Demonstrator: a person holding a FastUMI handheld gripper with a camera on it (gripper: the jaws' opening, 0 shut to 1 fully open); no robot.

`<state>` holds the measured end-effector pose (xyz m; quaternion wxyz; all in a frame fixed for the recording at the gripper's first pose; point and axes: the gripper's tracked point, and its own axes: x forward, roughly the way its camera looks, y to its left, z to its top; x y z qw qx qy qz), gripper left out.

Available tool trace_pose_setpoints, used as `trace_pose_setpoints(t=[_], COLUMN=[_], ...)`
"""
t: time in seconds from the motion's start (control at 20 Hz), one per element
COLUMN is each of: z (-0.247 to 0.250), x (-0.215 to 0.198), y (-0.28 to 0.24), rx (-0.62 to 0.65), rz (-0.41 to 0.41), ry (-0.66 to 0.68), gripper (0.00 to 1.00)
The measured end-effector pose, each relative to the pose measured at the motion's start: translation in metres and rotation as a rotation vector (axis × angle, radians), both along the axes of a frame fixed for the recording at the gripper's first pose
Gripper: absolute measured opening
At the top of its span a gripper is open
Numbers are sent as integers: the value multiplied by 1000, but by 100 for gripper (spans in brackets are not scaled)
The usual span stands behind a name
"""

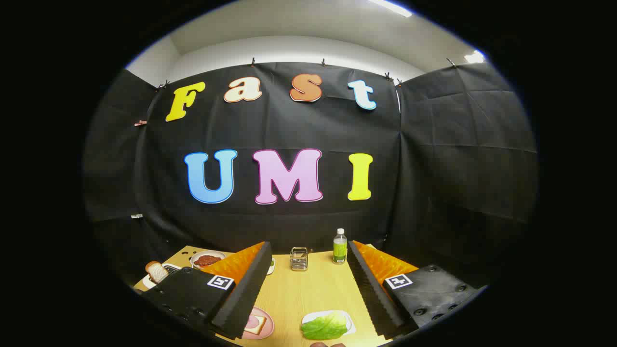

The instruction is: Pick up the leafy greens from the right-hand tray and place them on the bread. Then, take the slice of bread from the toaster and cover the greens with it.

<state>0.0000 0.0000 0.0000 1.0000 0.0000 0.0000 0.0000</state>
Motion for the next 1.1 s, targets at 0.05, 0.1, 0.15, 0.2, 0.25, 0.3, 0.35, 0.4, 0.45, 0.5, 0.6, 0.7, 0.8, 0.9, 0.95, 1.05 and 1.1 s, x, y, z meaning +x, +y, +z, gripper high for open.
trace_pose_setpoints(t=[0.05, 0.1, 0.15, 0.2, 0.25, 0.3, 0.35, 0.4, 0.45, 0.5, 0.6, 0.7, 0.8, 0.9, 0.95, 1.05, 1.1], z=[-3, -4, -6, -9, -11, -13, -15, -18, -22, -25, -30, -34, -37, -39, -41, -45, -48], x=[1, 0, 1, 3, 6, 7, 10, 11, 12, 13, 14, 16, 20, 21, 22, 22, 23], y=[-1, -2, -4, -4, -7, -9, -12, -14, -15, -15, -16, -17, -18, -20, -20, -20, -20], rx=[-6, -15, -21, -22, -21, -22, -23, -22, -19, -17, -14, -9, -2, 0, 0, 0, 0], rz=[15, 24, 28, 35, 42, 44, 47, 49, 52, 54, 57, 64, 71, 76, 79, 90, 96], ry=[5, 4, 5, 12, 19, 21, 26, 34, 45, 52, 63, 74, 83, 88, 91, 98, 102], gripper=[97, 97, 97, 98, 98, 98, 98, 98, 98, 98, 98, 98, 98, 98, 98, 98, 98])
